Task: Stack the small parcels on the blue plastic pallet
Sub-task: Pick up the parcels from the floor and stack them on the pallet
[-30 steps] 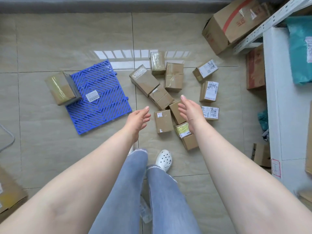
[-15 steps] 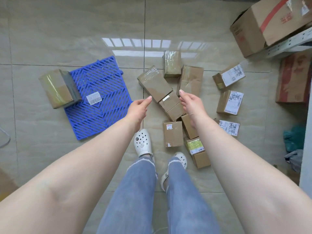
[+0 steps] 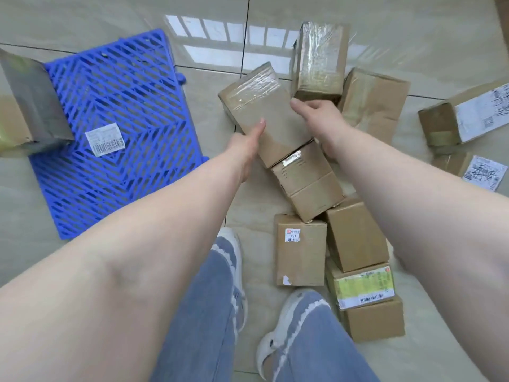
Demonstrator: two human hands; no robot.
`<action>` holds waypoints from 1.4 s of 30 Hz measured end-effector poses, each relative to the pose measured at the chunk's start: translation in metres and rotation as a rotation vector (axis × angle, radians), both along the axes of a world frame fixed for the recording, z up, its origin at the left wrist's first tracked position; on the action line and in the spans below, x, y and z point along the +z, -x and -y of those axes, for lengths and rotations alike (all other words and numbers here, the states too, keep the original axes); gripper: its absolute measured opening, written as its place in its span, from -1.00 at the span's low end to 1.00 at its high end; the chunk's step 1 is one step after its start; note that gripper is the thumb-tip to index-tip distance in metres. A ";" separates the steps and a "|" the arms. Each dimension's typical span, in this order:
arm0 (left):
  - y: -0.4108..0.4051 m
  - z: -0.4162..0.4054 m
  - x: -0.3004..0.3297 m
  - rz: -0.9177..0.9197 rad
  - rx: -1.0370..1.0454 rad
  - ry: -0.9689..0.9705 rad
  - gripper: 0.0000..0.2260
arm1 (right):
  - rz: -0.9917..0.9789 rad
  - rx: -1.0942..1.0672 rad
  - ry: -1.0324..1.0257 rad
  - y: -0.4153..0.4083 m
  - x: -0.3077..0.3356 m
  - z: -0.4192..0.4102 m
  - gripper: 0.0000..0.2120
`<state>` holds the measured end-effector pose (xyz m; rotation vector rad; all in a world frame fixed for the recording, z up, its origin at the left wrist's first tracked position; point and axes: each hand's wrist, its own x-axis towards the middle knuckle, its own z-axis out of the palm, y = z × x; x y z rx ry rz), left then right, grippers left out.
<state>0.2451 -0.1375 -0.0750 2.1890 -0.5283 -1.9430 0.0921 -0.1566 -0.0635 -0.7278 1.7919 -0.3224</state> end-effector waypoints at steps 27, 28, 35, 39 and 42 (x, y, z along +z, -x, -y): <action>-0.076 -0.083 0.273 -0.184 0.273 0.407 -0.43 | 0.297 0.034 0.162 -0.085 0.266 -0.090 -0.53; -0.082 -0.090 0.280 -0.182 0.288 0.412 -0.46 | 0.307 0.040 0.168 -0.092 0.277 -0.096 -0.53; -0.143 -0.116 0.314 -0.143 0.313 0.403 -0.31 | 0.310 0.060 0.189 -0.154 0.315 -0.119 -0.60; -0.202 -0.122 0.319 -0.138 0.288 0.405 -0.24 | 0.301 0.082 0.197 -0.211 0.323 -0.126 -0.60; -0.253 -0.125 0.331 -0.115 0.304 0.387 -0.24 | 0.298 0.105 0.184 -0.263 0.334 -0.131 -0.59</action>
